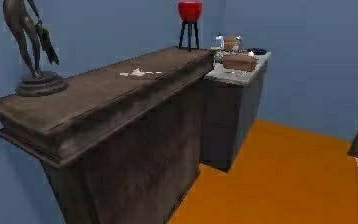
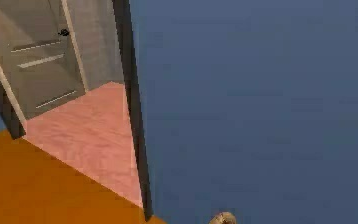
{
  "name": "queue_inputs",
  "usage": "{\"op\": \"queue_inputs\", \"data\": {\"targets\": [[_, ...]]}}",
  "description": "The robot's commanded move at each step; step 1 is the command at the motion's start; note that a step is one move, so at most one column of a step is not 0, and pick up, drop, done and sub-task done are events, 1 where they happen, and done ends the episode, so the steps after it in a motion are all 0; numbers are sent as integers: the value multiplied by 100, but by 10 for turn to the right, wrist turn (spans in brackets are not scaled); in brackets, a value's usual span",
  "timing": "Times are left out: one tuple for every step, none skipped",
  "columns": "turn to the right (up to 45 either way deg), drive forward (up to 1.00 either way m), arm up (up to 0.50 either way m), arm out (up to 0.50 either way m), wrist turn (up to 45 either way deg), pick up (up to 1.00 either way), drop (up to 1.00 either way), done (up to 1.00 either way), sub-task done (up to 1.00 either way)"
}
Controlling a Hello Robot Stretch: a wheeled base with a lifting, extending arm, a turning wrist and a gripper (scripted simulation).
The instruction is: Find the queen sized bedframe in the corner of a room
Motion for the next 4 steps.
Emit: {"op": "queue_inputs", "data": {"targets": [[450,0,0,0,0,0,0,0,0],[180,0,0,0,0,0,0,0,0],[0,5,0,0,0,0,0,0,0],[-90,0,0,0,0,0,0,0,0]]}}
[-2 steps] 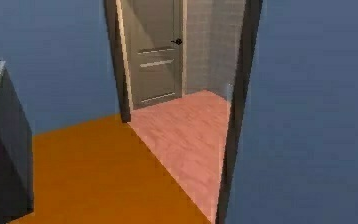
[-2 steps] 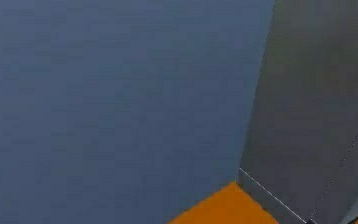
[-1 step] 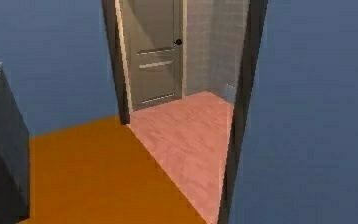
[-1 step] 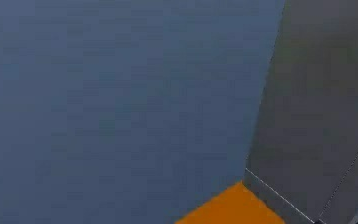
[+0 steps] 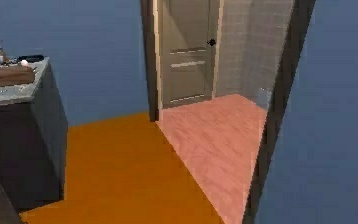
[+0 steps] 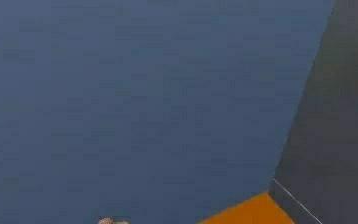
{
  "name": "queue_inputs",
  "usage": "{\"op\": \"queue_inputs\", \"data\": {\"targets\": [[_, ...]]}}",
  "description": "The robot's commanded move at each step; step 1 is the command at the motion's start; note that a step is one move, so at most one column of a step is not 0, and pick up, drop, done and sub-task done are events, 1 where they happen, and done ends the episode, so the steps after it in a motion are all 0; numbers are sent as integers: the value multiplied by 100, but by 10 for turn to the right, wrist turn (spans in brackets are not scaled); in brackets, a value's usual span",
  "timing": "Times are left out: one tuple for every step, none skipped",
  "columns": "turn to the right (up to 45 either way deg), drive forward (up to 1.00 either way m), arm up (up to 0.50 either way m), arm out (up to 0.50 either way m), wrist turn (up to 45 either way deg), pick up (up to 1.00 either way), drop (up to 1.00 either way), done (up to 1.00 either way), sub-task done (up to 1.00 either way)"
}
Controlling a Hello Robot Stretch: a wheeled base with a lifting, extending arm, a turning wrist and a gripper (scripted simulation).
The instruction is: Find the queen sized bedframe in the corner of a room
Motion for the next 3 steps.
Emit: {"op": "queue_inputs", "data": {"targets": [[0,80,0,0,0,0,0,0,0],[390,0,0,0,0,0,0,0,0],[0,25,0,0,0,0,0,0,0]]}}
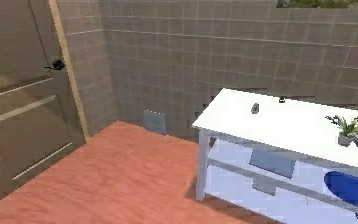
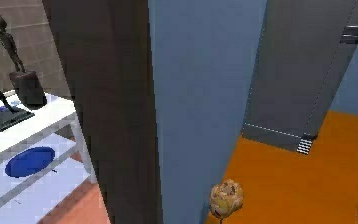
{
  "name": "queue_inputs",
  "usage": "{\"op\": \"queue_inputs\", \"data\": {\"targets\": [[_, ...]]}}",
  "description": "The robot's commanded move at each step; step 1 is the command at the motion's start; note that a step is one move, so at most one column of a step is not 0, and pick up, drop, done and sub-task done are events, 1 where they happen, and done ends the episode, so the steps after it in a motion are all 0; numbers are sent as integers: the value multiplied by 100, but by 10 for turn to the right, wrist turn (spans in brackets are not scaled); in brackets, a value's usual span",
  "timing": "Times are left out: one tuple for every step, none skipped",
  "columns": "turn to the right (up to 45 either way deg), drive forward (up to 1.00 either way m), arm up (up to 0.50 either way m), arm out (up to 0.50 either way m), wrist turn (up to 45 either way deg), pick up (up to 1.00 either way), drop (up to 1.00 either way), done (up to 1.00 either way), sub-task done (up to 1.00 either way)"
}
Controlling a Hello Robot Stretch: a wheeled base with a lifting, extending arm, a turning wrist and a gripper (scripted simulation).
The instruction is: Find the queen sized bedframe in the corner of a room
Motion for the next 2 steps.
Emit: {"op": "queue_inputs", "data": {"targets": [[60,0,0,0,0,0,0,0,0],[0,35,0,0,0,0,0,0,0]]}}
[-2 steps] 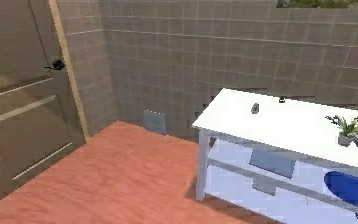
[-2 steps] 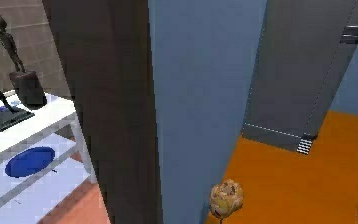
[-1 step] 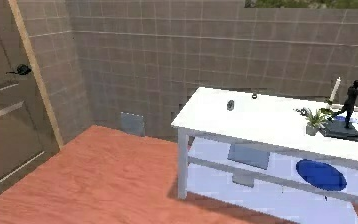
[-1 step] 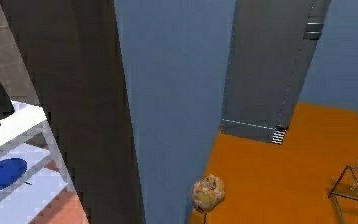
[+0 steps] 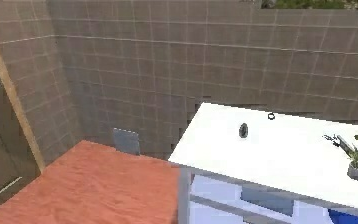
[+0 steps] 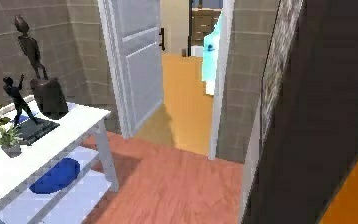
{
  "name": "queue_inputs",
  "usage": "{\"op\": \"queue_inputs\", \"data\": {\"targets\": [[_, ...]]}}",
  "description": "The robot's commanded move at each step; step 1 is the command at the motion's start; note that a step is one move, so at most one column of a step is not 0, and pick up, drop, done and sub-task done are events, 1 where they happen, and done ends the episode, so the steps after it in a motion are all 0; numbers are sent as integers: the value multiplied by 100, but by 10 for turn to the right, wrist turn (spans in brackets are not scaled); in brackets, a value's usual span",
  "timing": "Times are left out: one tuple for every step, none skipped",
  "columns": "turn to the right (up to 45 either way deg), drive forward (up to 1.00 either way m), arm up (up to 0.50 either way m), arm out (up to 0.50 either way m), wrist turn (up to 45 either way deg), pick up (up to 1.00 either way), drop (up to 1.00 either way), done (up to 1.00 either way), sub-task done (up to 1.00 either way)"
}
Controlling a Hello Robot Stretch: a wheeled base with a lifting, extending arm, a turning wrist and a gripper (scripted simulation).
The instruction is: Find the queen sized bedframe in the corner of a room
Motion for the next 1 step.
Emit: {"op": "queue_inputs", "data": {"targets": [[90,0,0,0,0,0,0,0,0]]}}
